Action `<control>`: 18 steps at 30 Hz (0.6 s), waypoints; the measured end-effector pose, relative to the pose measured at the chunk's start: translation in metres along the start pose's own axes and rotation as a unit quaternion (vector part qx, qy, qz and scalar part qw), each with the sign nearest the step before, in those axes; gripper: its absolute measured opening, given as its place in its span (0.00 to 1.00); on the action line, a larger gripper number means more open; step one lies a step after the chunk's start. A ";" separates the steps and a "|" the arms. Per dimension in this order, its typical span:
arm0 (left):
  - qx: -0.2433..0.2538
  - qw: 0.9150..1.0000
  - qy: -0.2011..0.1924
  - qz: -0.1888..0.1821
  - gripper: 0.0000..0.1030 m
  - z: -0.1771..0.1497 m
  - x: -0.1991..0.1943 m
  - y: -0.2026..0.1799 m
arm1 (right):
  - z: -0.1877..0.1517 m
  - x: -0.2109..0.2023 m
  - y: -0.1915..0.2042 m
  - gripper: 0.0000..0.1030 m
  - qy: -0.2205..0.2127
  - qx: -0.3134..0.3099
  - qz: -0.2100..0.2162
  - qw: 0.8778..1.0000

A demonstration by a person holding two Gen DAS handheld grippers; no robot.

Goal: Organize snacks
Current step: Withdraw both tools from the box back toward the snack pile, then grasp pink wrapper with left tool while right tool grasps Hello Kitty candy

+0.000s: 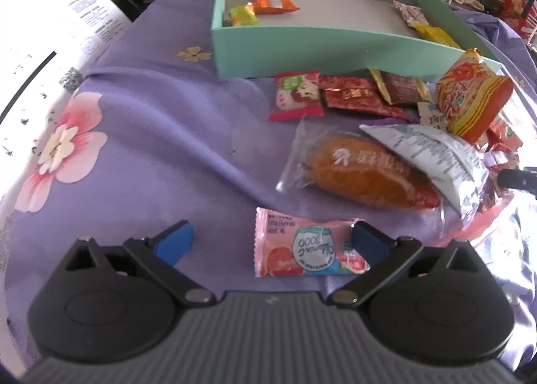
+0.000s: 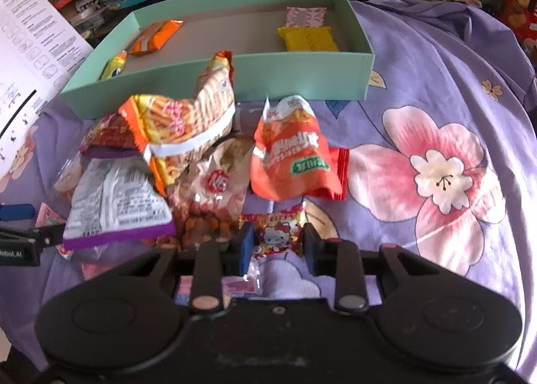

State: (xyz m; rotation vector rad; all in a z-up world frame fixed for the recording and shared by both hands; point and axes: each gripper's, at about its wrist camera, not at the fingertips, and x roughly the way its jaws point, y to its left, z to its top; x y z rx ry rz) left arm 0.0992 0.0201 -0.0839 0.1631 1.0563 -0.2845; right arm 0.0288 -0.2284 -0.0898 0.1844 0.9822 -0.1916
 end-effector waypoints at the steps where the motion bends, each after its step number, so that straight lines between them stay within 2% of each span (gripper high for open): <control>1: -0.003 1.000 0.002 0.002 1.00 -0.001 -0.001 0.002 | -0.002 -0.001 0.001 0.28 0.001 0.000 -0.001 1.000; 4: -0.017 1.000 0.003 0.004 0.99 -0.005 -0.004 0.010 | -0.007 -0.004 0.002 0.27 0.001 0.002 0.000 1.000; 7: -0.018 1.000 -0.007 -0.004 0.81 -0.007 -0.009 0.010 | -0.013 -0.007 0.005 0.27 0.002 0.004 0.003 1.000; 9: -0.009 1.000 -0.015 -0.015 0.56 -0.006 -0.013 0.007 | -0.016 -0.010 0.008 0.27 0.003 0.003 0.006 1.000; 11: -0.002 1.000 -0.019 -0.017 0.52 -0.005 -0.015 0.001 | -0.017 -0.012 0.008 0.26 0.004 0.005 0.009 1.000; 18: 0.035 0.999 -0.025 -0.029 0.48 -0.006 -0.022 -0.011 | -0.019 -0.021 0.005 0.22 0.002 0.015 0.019 1.000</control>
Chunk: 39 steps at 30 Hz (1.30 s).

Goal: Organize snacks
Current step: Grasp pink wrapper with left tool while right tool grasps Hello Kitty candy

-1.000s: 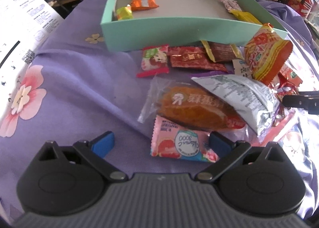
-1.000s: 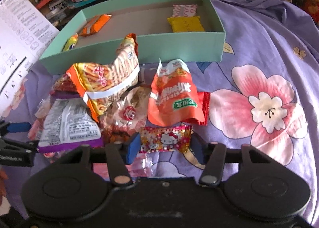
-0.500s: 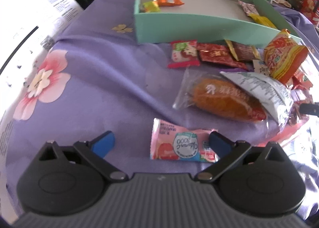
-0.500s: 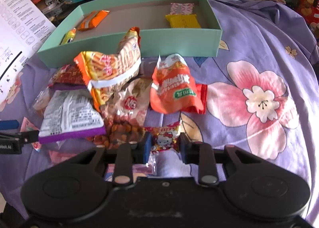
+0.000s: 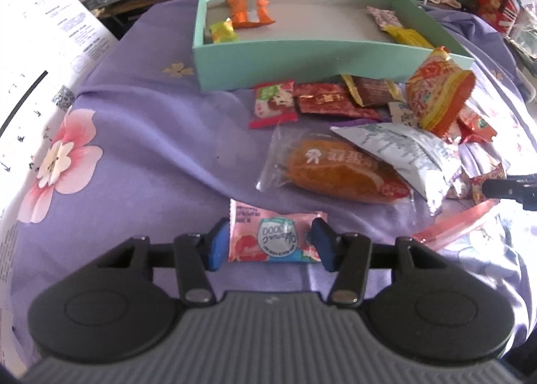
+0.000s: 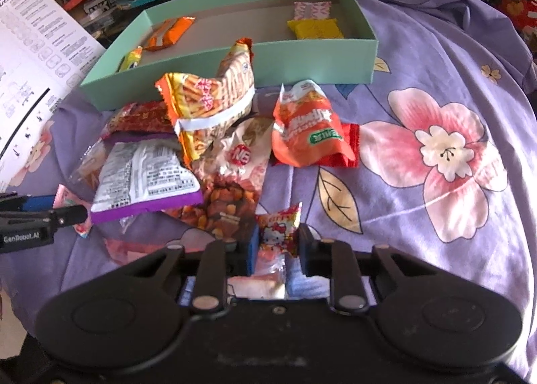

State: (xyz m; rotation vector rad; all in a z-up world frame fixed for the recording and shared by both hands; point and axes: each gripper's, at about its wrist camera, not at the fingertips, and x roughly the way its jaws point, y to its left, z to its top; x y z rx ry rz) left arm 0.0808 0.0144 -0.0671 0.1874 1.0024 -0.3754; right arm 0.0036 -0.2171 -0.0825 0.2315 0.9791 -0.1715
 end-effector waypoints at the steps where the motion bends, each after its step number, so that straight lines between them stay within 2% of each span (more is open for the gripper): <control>1: 0.004 1.000 -0.004 -0.013 0.46 -0.001 -0.002 -0.001 | -0.001 -0.001 0.000 0.22 -0.001 0.001 0.001 1.000; 2: 0.009 1.000 -0.008 -0.028 0.43 -0.002 -0.004 -0.002 | -0.001 -0.003 -0.001 0.21 -0.002 0.003 0.003 1.000; 7: 0.047 0.997 -0.003 -0.053 0.45 0.003 -0.003 -0.018 | -0.001 -0.009 0.001 0.18 -0.005 -0.002 0.012 1.000; 12: 0.024 0.999 -0.003 -0.048 0.56 0.008 -0.007 -0.019 | -0.002 -0.013 -0.002 0.18 -0.008 0.003 0.013 1.000; 14: 0.015 0.999 0.010 -0.034 0.66 0.010 -0.006 -0.017 | -0.001 -0.014 -0.003 0.17 -0.009 0.005 0.018 1.000; 19: 0.018 0.999 0.028 0.005 0.67 0.003 -0.002 -0.016 | -0.002 -0.015 0.002 0.16 -0.009 -0.003 0.028 1.000; 23: 0.013 1.000 0.018 -0.004 0.67 -0.001 -0.012 -0.009 | -0.002 -0.015 0.001 0.16 -0.010 -0.002 0.031 0.999; 27: 0.077 0.997 -0.007 -0.024 0.67 0.006 -0.020 -0.014 | 0.000 -0.020 0.001 0.15 -0.011 0.001 0.040 0.999; 30: 0.151 0.987 -0.021 -0.051 0.67 0.010 -0.019 -0.023 | 0.002 -0.027 0.006 0.15 -0.015 -0.006 0.047 0.999; 32: 0.187 0.979 -0.016 -0.080 0.66 0.012 -0.015 -0.028 | 0.003 -0.029 0.010 0.15 -0.015 -0.011 0.050 0.999; 34: 0.202 0.974 -0.004 -0.097 0.63 0.012 -0.011 -0.032 | 0.004 -0.029 0.014 0.15 -0.014 -0.017 0.047 0.999; 36: 0.219 0.971 0.007 -0.097 0.55 0.010 -0.006 -0.036 | 0.005 -0.028 0.016 0.15 -0.011 -0.017 0.045 0.999; 39: 0.223 0.970 0.028 -0.096 0.53 0.004 0.002 -0.036 | 0.005 -0.027 0.018 0.15 -0.009 -0.021 0.043 0.999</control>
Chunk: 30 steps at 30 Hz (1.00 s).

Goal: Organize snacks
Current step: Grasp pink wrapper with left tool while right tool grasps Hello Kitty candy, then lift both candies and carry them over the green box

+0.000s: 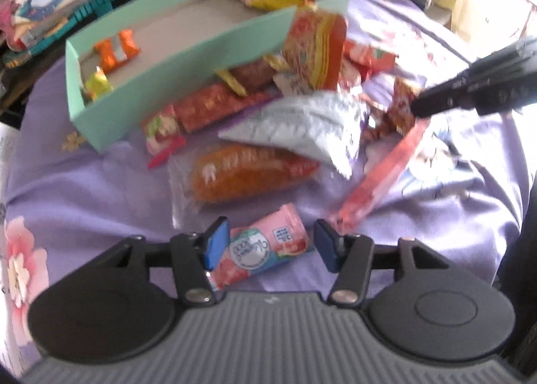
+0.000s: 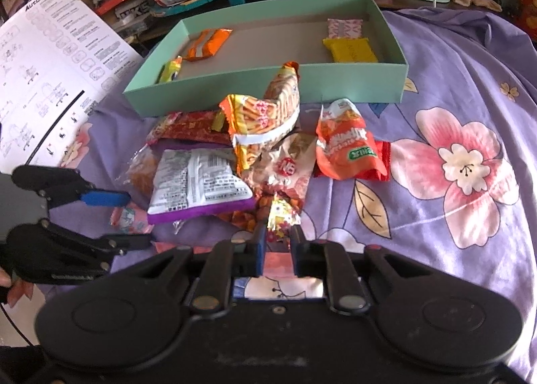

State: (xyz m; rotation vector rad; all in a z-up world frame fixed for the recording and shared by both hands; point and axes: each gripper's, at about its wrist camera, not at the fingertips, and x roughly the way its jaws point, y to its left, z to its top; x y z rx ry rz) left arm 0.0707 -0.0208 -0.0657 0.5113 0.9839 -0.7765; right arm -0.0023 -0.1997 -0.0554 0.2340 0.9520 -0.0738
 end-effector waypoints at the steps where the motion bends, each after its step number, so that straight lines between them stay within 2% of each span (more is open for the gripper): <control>1: 0.005 1.000 0.001 0.000 0.53 -0.003 0.000 -0.003 | 0.001 0.001 0.001 0.15 0.000 -0.002 0.000 1.000; 3: 0.015 1.000 0.006 0.001 0.50 -0.009 -0.002 -0.008 | 0.002 0.002 0.002 0.15 0.002 -0.004 0.001 1.000; 8: 0.017 1.000 0.025 -0.003 0.51 -0.019 -0.012 -0.016 | 0.004 0.006 0.005 0.15 0.004 -0.008 0.007 1.000; 12: -0.051 0.998 0.036 0.008 0.54 -0.019 -0.013 -0.003 | 0.004 0.008 0.008 0.15 0.003 -0.010 0.011 1.000; 14: -0.053 0.998 0.036 0.016 0.54 -0.021 -0.013 -0.002 | 0.004 0.008 0.008 0.15 0.004 -0.010 0.013 1.000; 16: -0.045 0.998 0.042 0.029 0.60 -0.023 -0.014 -0.005 | 0.004 0.008 0.007 0.15 0.004 -0.010 0.014 1.000; 17: -0.042 0.998 0.044 0.034 0.72 -0.025 -0.014 -0.006 | 0.005 0.007 0.006 0.15 0.004 -0.010 0.015 1.000; 18: -0.038 0.998 0.044 0.039 0.79 -0.027 -0.015 -0.007 | 0.005 0.007 0.006 0.15 0.003 -0.010 0.015 1.000; 20: -0.032 0.997 0.051 0.039 0.79 -0.030 -0.012 -0.009 | 0.004 0.007 0.005 0.15 0.003 -0.010 0.016 1.000; 22: -0.034 0.998 0.047 0.031 0.72 -0.034 -0.015 -0.010 | 0.004 0.007 0.004 0.15 0.002 -0.009 0.017 1.000; 24: -0.054 0.998 0.037 0.016 0.33 -0.033 -0.018 -0.005 | 0.004 0.007 0.004 0.15 0.002 -0.008 0.017 1.000; 27: -0.097 0.994 0.033 0.022 0.21 -0.029 -0.019 0.007 | 0.003 0.008 0.005 0.15 0.002 -0.007 0.017 1.000; 30: -0.133 0.990 0.032 0.024 0.19 -0.024 -0.017 0.013 | 0.003 0.009 0.006 0.15 0.002 -0.006 0.018 1.000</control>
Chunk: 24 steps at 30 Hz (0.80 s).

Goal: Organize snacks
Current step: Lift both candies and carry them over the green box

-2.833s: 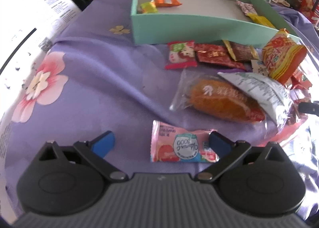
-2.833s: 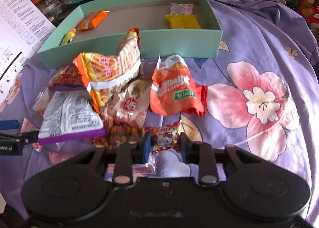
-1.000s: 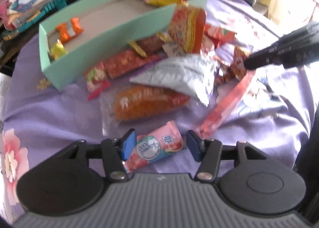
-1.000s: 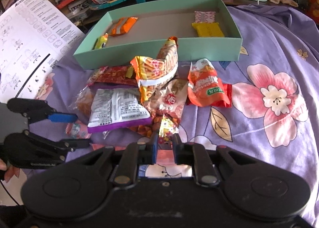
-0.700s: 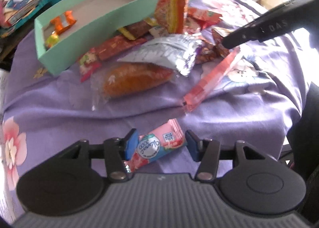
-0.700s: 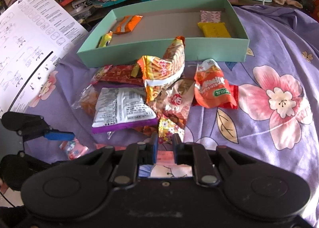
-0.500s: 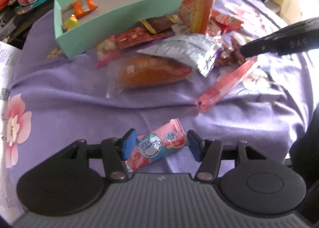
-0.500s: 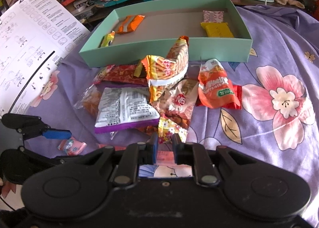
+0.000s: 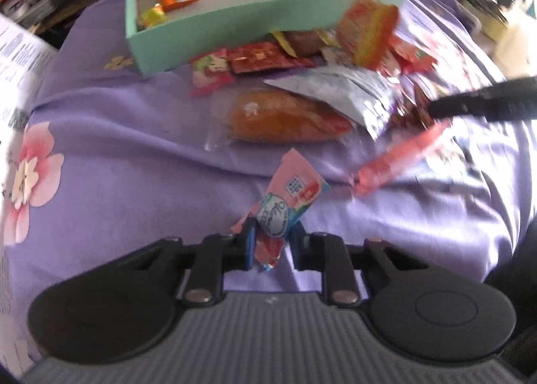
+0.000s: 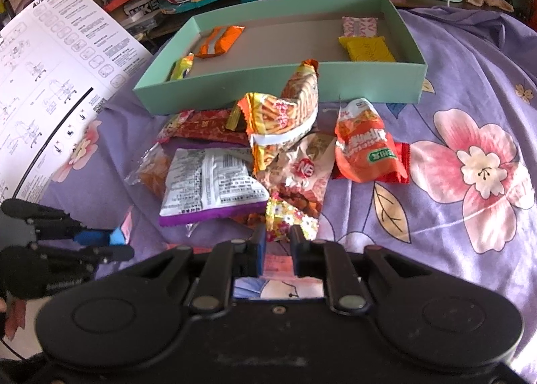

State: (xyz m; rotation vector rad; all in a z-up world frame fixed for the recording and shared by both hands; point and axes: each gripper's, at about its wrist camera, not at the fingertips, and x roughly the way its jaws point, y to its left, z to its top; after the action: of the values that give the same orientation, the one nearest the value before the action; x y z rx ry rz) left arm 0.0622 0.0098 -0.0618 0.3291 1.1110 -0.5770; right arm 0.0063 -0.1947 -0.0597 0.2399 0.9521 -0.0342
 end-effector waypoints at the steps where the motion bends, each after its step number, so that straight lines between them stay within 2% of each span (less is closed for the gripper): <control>1: -0.004 1.000 -0.003 0.001 0.19 0.002 0.000 -0.001 | 0.000 0.000 0.000 0.15 0.000 0.000 0.000 1.000; 5: -0.031 0.999 -0.021 -0.003 0.17 0.010 -0.006 -0.001 | 0.002 -0.002 -0.002 0.15 -0.003 0.000 -0.002 1.000; 14: -0.066 0.994 -0.092 -0.005 0.17 0.049 -0.036 0.012 | 0.023 -0.018 -0.016 0.15 -0.030 -0.002 -0.020 0.999; 17: -0.073 0.992 -0.098 -0.004 0.13 0.062 -0.036 0.019 | 0.029 -0.020 -0.019 0.14 -0.032 -0.008 -0.024 0.999; 19: -0.078 0.992 -0.099 -0.007 0.13 0.064 -0.034 0.022 | 0.028 -0.018 -0.023 0.16 -0.018 0.001 -0.021 1.000; 20: -0.079 0.992 -0.097 -0.007 0.13 0.064 -0.033 0.023 | 0.027 -0.017 -0.026 0.24 -0.009 0.011 -0.015 1.000; 21: -0.080 0.992 -0.095 -0.008 0.13 0.062 -0.031 0.023 | 0.025 -0.015 -0.030 0.38 -0.003 0.020 -0.013 1.000; 23: -0.082 0.993 -0.089 -0.010 0.13 0.058 -0.027 0.023 | 0.016 -0.012 -0.033 0.53 -0.009 0.021 -0.029 0.999; 24: -0.082 0.993 -0.086 -0.011 0.13 0.055 -0.025 0.023 | 0.013 -0.010 -0.034 0.53 -0.010 0.019 -0.033 0.999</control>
State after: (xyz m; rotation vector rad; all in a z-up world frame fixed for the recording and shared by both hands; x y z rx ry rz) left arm 0.1088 0.0060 -0.0168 0.1214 0.9884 -0.5190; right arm 0.0062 -0.2314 -0.0509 0.2427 0.9392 -0.1143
